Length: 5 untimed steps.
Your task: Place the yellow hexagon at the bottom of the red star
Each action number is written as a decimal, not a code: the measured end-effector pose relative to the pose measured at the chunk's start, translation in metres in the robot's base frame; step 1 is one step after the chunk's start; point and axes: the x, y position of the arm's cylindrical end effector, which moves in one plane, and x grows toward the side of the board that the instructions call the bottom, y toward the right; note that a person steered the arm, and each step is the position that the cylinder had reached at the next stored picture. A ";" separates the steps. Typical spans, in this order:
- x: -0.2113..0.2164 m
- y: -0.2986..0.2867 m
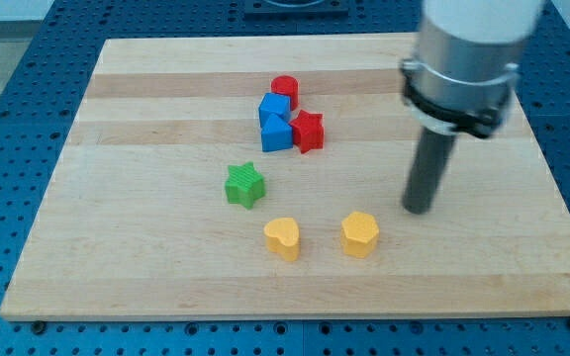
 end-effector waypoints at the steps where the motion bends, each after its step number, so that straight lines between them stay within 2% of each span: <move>1: 0.048 0.015; 2: 0.099 0.006; 3: 0.099 -0.046; 4: 0.055 -0.094; 5: -0.011 -0.132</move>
